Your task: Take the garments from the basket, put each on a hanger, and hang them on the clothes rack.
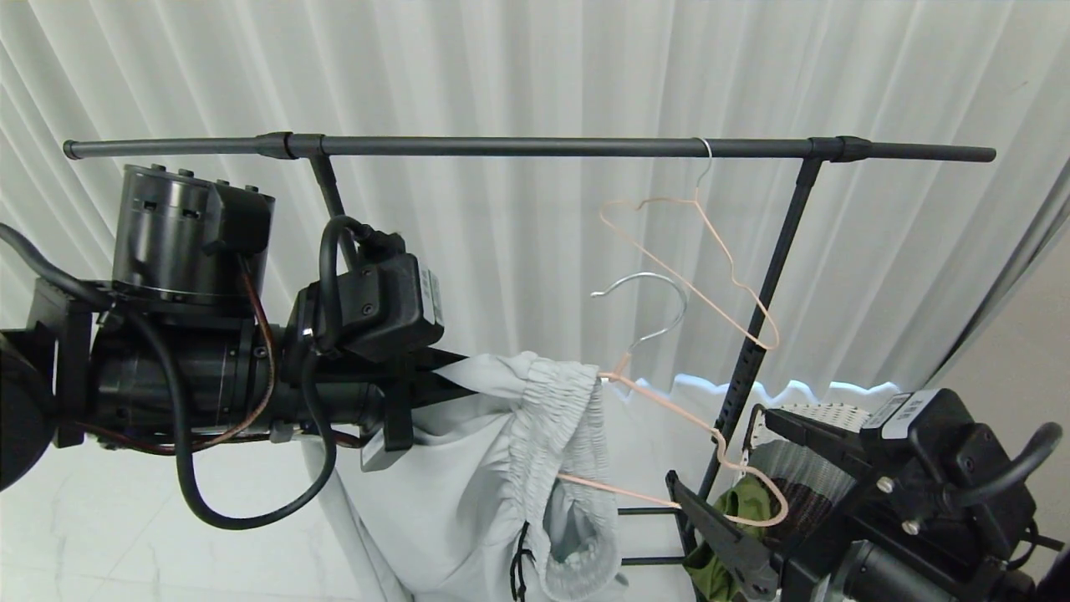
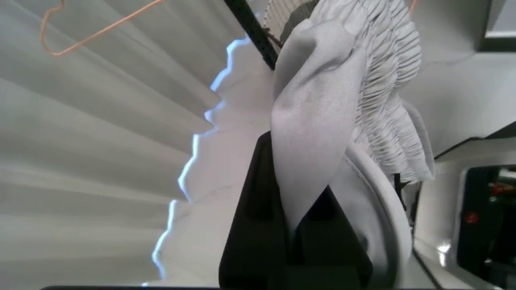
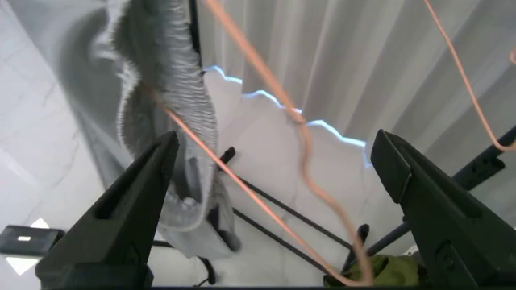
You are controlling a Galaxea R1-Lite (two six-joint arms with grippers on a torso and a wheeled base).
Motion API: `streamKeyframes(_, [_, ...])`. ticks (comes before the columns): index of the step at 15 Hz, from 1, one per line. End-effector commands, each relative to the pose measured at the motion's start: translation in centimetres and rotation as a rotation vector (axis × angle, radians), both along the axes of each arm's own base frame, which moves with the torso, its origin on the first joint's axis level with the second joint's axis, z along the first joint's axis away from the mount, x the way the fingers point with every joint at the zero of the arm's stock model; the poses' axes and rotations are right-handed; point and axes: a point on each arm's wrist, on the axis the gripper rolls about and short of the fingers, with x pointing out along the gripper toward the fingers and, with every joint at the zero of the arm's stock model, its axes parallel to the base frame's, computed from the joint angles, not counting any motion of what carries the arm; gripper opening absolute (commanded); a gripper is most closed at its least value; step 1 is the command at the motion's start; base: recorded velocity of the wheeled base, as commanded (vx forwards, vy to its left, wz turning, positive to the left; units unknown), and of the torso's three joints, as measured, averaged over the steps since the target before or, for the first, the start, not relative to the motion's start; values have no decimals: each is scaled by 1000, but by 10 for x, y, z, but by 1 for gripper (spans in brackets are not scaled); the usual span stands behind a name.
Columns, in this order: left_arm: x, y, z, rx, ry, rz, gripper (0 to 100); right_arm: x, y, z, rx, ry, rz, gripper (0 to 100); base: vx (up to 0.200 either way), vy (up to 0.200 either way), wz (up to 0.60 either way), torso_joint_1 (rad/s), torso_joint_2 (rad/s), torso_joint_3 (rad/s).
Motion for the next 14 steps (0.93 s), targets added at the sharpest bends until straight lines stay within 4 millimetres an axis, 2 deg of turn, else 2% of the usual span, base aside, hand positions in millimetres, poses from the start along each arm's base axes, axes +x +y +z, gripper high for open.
streamKeyframes(1, [0,2,-1,7,-6,8,0,2,-3,2,8,-4,-13,100,0,0,0,0,0,0])
streamKeyframes(4, [2,5,4,9,-69,25,0,2,-2,4,16,-5,-4,100,0,0,0,0,0,0])
streamKeyframes(7, [0,12,9,-21,-20,188,0,2,0,2,4,2,54,100,0,0,0,0,0,0])
streamKeyframes(10, [-17,11,22,-161,96,306,0,5,5,-10,-38,69,46,100,0,0,0,0,0,0])
streamKeyframes(11, [-26,12,28,-215,125,332,0,10,14,-13,-20,112,36,100,0,0,0,0,0,0])
streamKeyframes(13, [-36,17,36,-260,121,340,0,25,28,-15,21,158,-1,100,0,0,0,0,0,0])
streamKeyframes(14, [-36,17,36,-260,121,340,0,25,28,-15,21,158,-1,100,0,0,0,0,0,0])
